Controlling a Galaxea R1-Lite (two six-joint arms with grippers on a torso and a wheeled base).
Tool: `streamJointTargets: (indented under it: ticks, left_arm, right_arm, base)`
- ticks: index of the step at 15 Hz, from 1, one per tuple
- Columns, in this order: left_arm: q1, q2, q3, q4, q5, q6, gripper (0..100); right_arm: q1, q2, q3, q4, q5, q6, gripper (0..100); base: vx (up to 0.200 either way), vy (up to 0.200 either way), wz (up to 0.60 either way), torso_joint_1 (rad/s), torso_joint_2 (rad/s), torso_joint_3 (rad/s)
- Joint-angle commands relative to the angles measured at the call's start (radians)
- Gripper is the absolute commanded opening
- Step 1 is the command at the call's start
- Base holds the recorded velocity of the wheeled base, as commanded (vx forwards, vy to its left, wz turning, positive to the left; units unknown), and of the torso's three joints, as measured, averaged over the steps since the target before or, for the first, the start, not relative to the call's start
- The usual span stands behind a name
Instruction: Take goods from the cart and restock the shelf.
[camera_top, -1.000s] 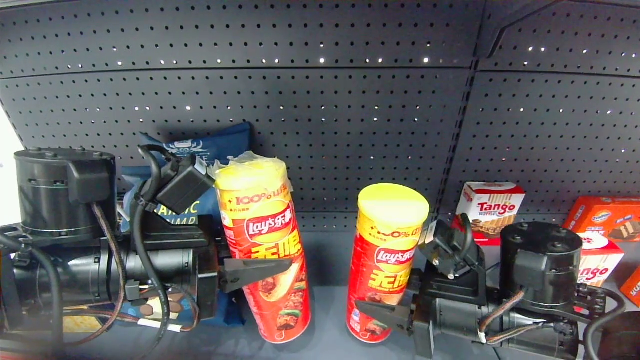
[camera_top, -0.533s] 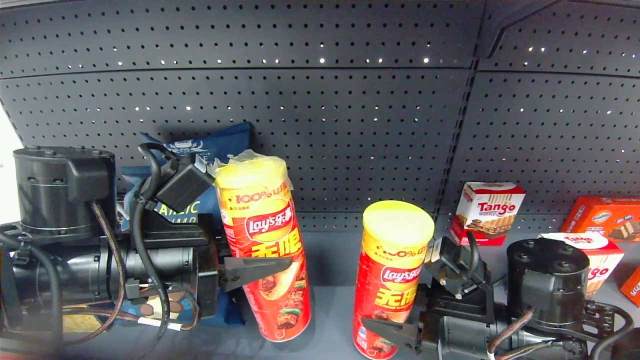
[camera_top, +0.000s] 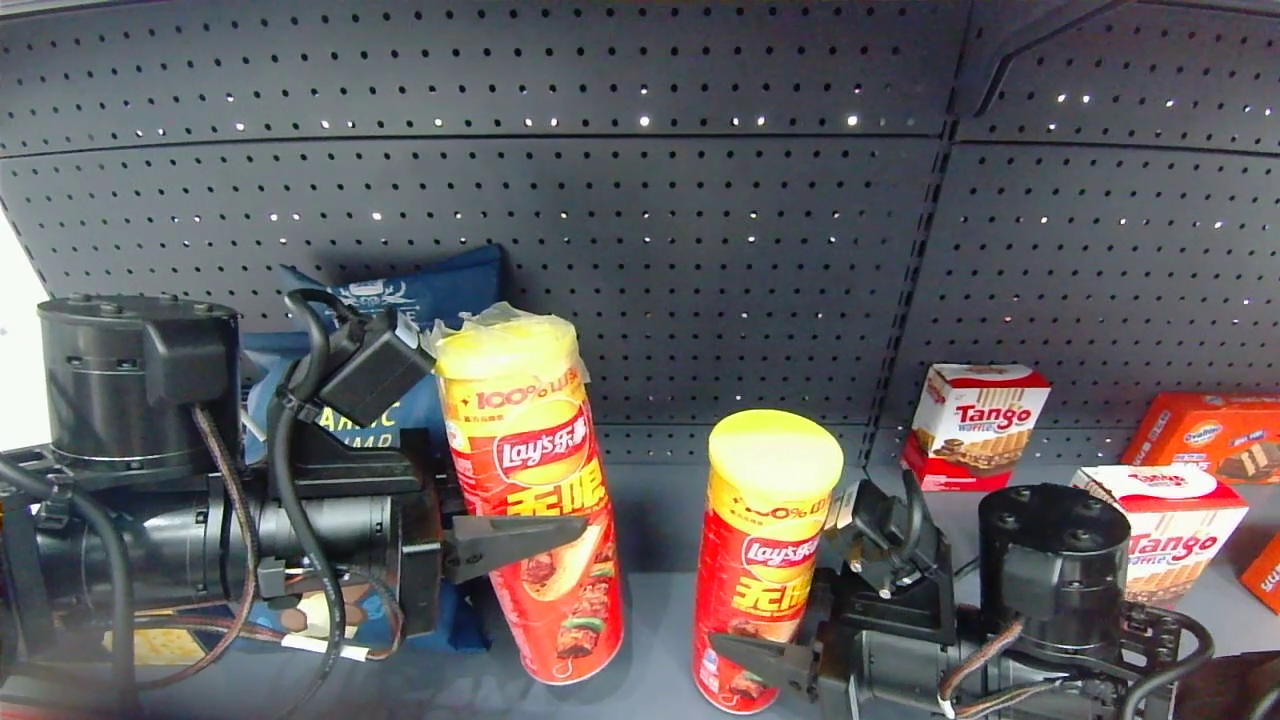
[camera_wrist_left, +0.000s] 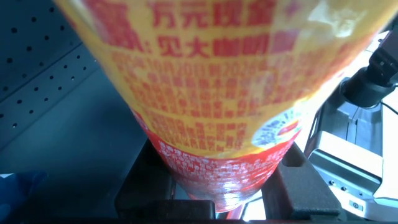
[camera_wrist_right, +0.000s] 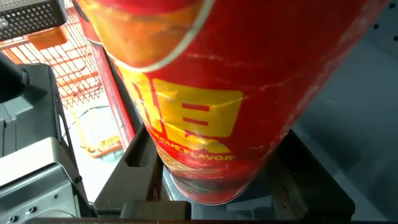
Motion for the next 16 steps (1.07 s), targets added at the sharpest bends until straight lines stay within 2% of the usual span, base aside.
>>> streamJointTargets:
  ticks: [1, 6, 7, 13, 16]
  left_arm:
    - [0.001, 0.002, 0.001, 0.0, 0.0, 0.0, 0]
    - [-0.001, 0.012, 0.004, -0.002, -0.002, 0.003, 0]
    - [-0.001, 0.012, 0.004, -0.002, -0.002, 0.003, 0]
    - [-0.001, 0.008, 0.006, -0.002, -0.002, 0.003, 0]
    - [-0.001, 0.005, 0.006, 0.0, 0.0, 0.003, 0]
  right_arm:
    - [-0.001, 0.028, -0.008, 0.0, 0.001, -0.001, 0]
    - [-0.005, 0.091, -0.005, -0.074, 0.001, -0.004, 0]
    - [-0.005, 0.097, -0.005, -0.08, 0.001, -0.005, 100]
    - [-0.005, 0.074, 0.006, -0.086, -0.033, -0.005, 100]
    - [-0.008, -0.004, 0.075, -0.085, -0.035, -0.005, 100]
  base:
    - [0.0, 0.0, 0.0, 0.0, 0.0, 0.0]
    - [0.0, 0.0, 0.0, 0.0, 0.0, 0.0]
    - [0.0, 0.0, 0.0, 0.0, 0.0, 0.0]
    - [0.0, 0.0, 0.0, 0.0, 0.0, 0.0]
    - [0.0, 0.0, 0.0, 0.0, 0.0, 0.0]
